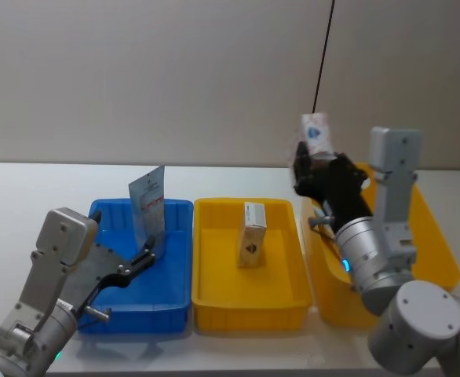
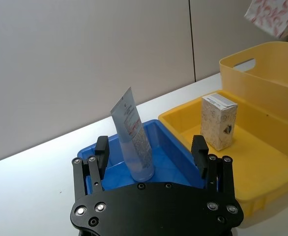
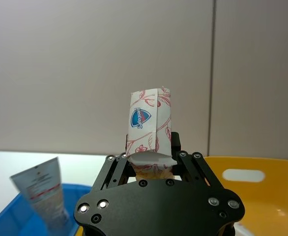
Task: Bimanual collaborative sorting of washing and personal care products
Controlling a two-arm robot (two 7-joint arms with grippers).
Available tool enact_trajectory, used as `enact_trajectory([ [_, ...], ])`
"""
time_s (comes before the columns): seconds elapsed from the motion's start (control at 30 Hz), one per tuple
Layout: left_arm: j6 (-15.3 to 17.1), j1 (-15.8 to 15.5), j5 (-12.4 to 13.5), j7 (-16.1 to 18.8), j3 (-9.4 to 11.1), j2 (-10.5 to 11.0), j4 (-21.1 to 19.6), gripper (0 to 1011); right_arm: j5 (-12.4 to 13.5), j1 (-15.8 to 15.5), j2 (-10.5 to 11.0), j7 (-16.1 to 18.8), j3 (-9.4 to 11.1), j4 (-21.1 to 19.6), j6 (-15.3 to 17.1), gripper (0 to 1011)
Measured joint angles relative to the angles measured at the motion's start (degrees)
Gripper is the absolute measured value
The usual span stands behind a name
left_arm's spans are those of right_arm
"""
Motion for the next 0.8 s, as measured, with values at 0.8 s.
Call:
enact_trajectory([
  [0.8,0.0,0.0,0.0,0.0,0.0,0.0,0.0,1001,-3.0,-1.2,0.5,-8.4,7.7,-1.6,10.2,345],
])
